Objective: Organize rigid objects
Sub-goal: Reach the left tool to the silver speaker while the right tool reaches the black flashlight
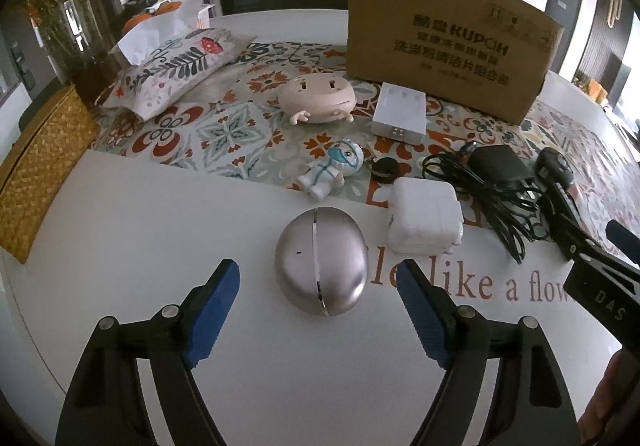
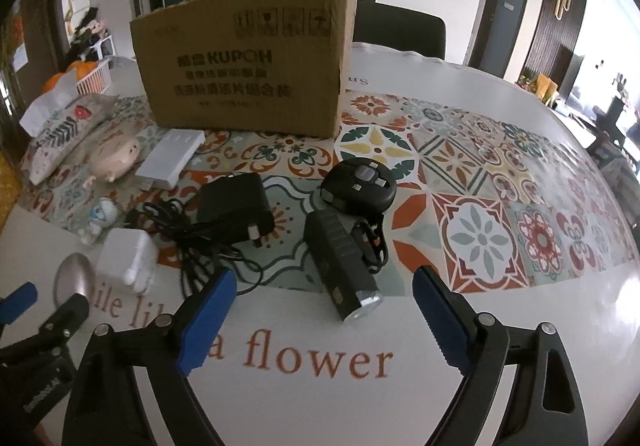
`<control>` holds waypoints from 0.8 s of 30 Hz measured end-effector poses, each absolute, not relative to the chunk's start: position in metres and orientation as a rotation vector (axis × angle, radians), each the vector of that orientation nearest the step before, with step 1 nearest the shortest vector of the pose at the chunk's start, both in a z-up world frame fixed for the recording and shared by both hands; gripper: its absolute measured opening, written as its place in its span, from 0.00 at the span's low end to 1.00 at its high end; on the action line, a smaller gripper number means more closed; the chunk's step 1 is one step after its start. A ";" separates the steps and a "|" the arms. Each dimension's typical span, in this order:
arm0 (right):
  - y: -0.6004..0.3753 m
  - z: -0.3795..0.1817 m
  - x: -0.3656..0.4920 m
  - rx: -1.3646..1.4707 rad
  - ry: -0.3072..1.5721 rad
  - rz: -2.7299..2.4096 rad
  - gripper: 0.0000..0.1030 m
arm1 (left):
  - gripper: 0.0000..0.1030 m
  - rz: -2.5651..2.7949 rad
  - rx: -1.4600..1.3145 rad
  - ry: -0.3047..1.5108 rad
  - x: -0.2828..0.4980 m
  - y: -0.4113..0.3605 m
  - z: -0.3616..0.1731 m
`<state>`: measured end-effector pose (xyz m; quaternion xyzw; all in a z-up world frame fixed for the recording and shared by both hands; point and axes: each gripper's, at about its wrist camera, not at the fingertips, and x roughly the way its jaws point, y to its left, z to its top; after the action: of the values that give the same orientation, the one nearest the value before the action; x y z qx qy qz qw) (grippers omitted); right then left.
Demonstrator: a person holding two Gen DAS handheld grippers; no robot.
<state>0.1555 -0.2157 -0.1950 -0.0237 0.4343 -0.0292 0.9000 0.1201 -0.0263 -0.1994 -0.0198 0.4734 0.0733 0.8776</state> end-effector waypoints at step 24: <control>-0.227 -0.226 0.188 -0.070 0.908 -0.036 0.85 | 0.57 0.236 -0.014 0.978 0.137 -0.034 -0.218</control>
<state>0.1875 -0.2273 -0.2260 -0.0338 0.4387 -0.0175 0.8978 0.1372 -0.0342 -0.2180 -0.0067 0.4687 0.1133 0.8761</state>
